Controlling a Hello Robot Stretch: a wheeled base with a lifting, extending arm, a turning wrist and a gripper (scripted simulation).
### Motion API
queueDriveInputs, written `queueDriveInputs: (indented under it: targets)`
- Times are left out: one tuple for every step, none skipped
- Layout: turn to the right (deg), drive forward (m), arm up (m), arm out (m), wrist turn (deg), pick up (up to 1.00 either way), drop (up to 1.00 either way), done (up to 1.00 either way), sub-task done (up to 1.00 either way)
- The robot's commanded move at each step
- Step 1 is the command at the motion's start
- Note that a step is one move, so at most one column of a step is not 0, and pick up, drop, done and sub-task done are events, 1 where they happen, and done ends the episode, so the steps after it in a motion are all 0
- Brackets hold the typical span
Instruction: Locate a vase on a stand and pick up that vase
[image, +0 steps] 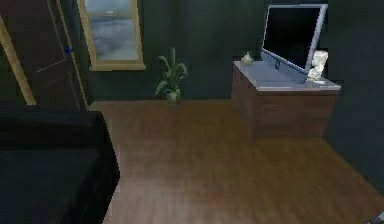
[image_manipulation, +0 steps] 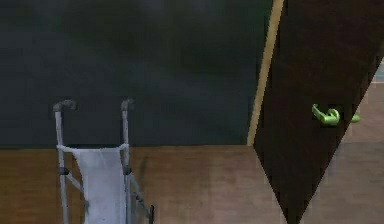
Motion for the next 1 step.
queueDriveInputs:
  targets:
    - [0.0,0.75,0.0,0.0,0.0,0.0,0.0,0.0,0.0]
